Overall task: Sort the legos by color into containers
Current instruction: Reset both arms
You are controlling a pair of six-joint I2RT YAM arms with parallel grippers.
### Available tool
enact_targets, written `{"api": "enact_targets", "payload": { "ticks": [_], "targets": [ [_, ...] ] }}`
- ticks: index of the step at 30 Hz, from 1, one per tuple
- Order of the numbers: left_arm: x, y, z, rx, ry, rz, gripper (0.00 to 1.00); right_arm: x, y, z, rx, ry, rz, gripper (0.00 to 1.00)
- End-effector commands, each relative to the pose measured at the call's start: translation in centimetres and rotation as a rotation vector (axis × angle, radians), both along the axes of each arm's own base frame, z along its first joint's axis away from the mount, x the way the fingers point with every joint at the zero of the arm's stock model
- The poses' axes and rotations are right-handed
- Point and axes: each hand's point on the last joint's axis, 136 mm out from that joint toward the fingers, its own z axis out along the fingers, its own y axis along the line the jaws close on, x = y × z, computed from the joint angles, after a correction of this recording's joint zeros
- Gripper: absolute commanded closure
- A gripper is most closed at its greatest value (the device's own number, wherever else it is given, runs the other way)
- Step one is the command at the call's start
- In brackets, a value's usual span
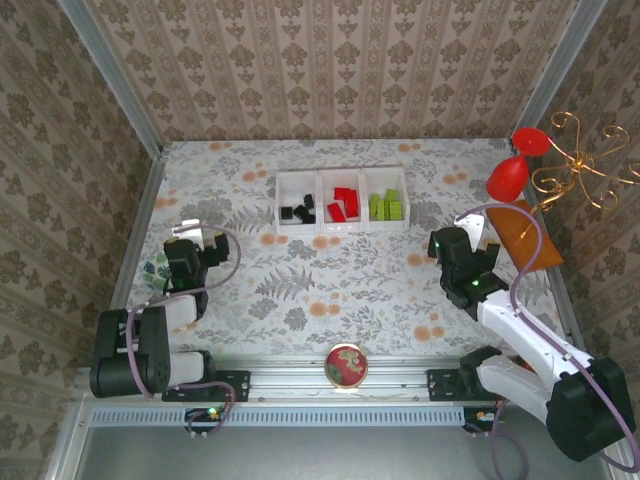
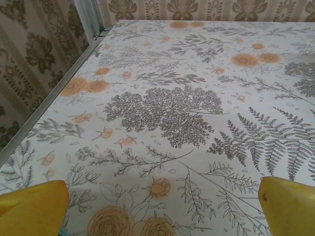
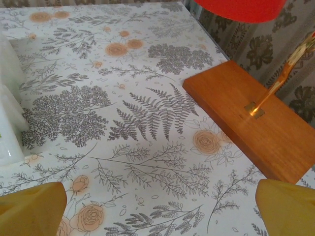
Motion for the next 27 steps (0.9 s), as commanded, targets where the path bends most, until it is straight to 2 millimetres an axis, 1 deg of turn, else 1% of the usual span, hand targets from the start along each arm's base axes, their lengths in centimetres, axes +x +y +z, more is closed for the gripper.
{"api": "enact_targets", "payload": {
  "ticks": [1,6,10,14,17,20,27],
  "targets": [
    [1.1,-0.9,2.4,0.017,-0.127,-0.078,0.00,0.7,-0.1,2.0,-0.034,-0.120,0.020,0.00],
    [1.8,-1.3,1.3,0.009,-0.139,-0.122,0.00,1.1,0.5,1.9,-0.055,-0.155,0.084,0.00],
    [2.6,-2.1,-0.2,-0.019,-0.110,-0.191,0.00,1.5,0.5,1.7,-0.066,-0.168,0.110,0.00],
    [3.4,-3.3,-0.4,-0.041,-0.069,-0.287,0.00,2.2,0.4,1.6,-0.045,-0.193,0.134,0.00],
    [3.4,-4.4,-0.4,-0.031,-0.059,-0.351,0.00,3.0,0.5,1.4,-0.031,-0.216,0.167,0.00],
    [3.3,-4.4,-0.5,-0.031,-0.058,-0.353,0.00,3.9,0.5,1.1,-0.016,-0.247,0.198,0.00],
    [3.3,-4.4,-0.5,-0.031,-0.057,-0.352,0.00,6.1,0.1,-0.6,0.002,-0.261,0.239,0.00]
  ]
}}
